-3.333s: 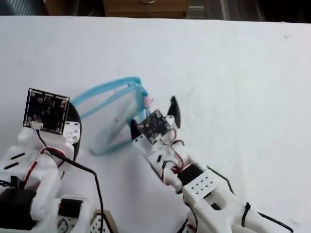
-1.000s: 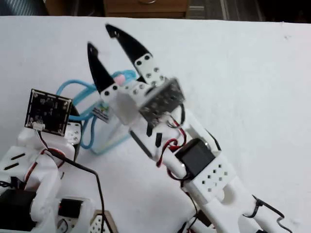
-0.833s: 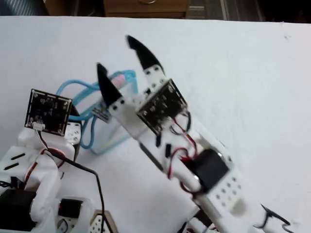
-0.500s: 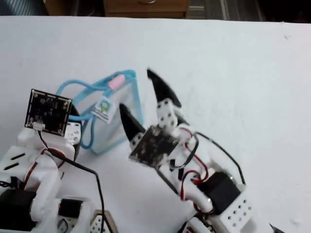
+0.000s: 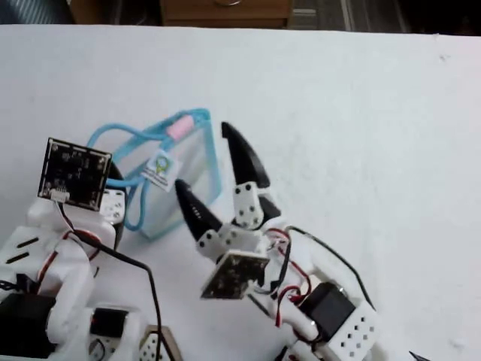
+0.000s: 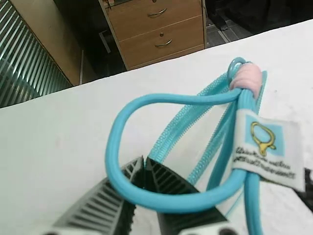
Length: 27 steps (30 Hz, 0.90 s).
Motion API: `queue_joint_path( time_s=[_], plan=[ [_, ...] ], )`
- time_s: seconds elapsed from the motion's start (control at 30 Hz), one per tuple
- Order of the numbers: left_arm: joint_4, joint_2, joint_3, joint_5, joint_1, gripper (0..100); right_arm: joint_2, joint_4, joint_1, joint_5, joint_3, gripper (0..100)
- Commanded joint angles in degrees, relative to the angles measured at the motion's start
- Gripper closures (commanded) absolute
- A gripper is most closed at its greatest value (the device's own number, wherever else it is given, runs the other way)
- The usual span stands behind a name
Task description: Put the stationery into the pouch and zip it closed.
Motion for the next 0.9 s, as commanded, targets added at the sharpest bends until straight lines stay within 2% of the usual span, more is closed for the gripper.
queue_joint_path(
  time_s=[0.0,0.13,0.3,0.53,0.87],
  plan=[
    [0.6,0.4,0.8,-0.4,-0.3,98,-0.4,-1.4,-2.2,0.7,-0.4,62.7],
    [0.6,0.4,0.8,-0.4,-0.3,98,2.8,-2.7,-3.6,0.7,-0.7,62.7],
    [0.7,0.4,0.8,-0.4,-0.3,98,10.0,-13.1,-3.6,1.2,-1.0,62.5],
    [0.6,0.4,0.8,-0.4,-0.3,98,14.5,-20.4,-3.6,4.3,-1.0,62.5],
    [0.6,0.4,0.8,-0.4,-0.3,98,14.9,-23.5,-3.5,4.4,-5.1,62.5]
  ],
)
